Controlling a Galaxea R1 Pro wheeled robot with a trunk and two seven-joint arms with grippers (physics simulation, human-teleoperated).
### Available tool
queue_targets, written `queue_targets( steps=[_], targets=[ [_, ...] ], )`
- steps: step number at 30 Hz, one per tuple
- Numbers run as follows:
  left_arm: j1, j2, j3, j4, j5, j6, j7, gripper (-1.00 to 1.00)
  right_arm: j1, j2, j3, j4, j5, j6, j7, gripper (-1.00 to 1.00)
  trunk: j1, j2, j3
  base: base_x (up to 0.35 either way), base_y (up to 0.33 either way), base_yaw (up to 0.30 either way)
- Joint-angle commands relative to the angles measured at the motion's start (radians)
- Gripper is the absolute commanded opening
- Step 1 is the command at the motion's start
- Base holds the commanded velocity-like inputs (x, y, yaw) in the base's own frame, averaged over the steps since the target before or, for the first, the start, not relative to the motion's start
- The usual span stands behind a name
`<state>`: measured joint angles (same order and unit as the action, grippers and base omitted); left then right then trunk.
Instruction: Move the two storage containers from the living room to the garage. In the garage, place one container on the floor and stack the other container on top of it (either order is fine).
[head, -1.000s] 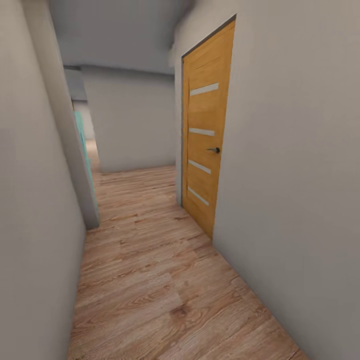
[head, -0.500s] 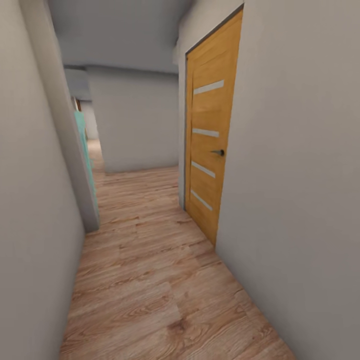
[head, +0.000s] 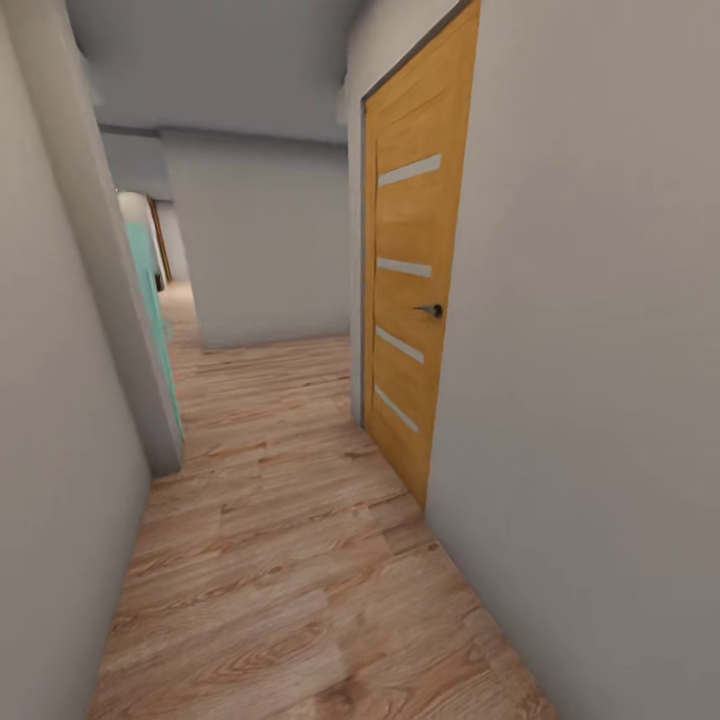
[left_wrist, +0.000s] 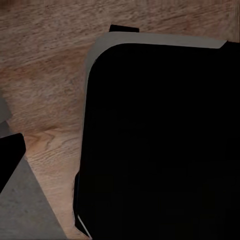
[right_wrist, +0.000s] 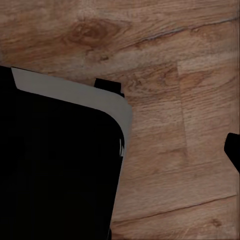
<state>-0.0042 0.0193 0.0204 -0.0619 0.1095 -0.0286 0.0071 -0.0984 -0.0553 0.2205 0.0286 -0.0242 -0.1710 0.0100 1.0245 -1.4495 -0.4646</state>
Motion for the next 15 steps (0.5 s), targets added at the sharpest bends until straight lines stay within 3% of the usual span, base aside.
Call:
queue_targets(
  steps=[1, 6, 15],
  targets=[
    [0.000, 0.000, 0.001, 0.000, 0.009, -0.003, 0.001, 1.00, -0.001, 0.000, 0.005, 0.003, -0.003, -0.006, 0.001, 1.00, 0.001, 0.000, -0.001, 0.311, -0.112, 0.000],
    [0.000, 0.001, 0.001, 0.001, 0.009, -0.001, 0.001, 1.00, -0.001, 0.000, 0.005, 0.003, -0.001, -0.007, 0.001, 1.00, 0.001, 0.000, -0.001, 0.313, -0.104, 0.068],
    [0.000, 0.001, 0.003, 0.002, 0.009, -0.002, 0.002, 1.00, -0.001, 0.000, 0.005, 0.003, -0.001, -0.007, 0.001, 1.00, 0.001, 0.000, -0.001, 0.314, -0.099, 0.244]
  ],
)
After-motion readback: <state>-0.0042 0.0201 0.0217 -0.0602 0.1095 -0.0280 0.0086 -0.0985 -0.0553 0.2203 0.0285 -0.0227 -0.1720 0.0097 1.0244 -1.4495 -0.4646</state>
